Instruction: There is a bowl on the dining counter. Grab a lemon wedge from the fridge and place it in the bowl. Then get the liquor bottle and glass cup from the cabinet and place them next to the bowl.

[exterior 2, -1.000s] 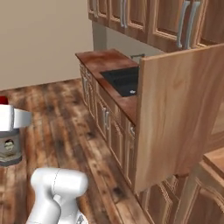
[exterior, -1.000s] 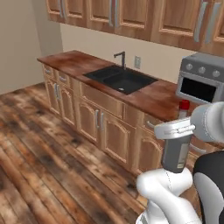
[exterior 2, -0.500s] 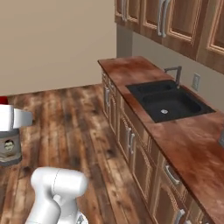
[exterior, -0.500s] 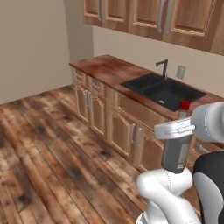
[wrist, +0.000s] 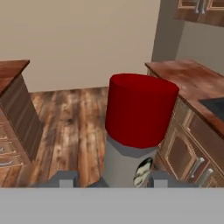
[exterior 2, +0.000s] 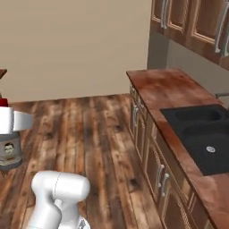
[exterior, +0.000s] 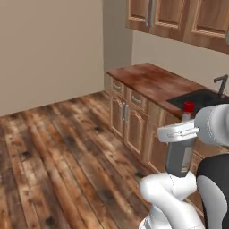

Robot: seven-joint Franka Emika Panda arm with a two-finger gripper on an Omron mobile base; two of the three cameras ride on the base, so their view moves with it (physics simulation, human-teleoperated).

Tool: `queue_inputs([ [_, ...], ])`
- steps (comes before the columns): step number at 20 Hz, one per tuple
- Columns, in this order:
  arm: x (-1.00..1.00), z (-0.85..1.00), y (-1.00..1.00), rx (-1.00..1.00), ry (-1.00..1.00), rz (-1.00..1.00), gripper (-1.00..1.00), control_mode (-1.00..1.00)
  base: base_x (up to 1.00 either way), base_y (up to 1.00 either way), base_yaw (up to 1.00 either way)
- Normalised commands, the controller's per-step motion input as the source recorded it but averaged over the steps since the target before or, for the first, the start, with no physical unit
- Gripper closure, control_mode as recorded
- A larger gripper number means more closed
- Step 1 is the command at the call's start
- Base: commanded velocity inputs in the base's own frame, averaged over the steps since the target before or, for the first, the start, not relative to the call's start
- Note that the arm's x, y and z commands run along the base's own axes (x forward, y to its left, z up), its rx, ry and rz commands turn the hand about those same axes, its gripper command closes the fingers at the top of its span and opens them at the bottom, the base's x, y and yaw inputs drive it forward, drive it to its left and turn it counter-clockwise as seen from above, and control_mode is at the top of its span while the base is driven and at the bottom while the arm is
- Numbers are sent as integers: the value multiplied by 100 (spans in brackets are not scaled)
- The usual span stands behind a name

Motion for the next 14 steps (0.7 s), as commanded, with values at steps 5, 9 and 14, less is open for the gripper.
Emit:
queue_inputs([
  [5,0,0,0,0,0,0,100,100,100,32,29],
  [9,0,0,0,0,0,0,100,100,100,29,30],
  [14,0,0,0,0,0,0,100,100,100,11,30],
])
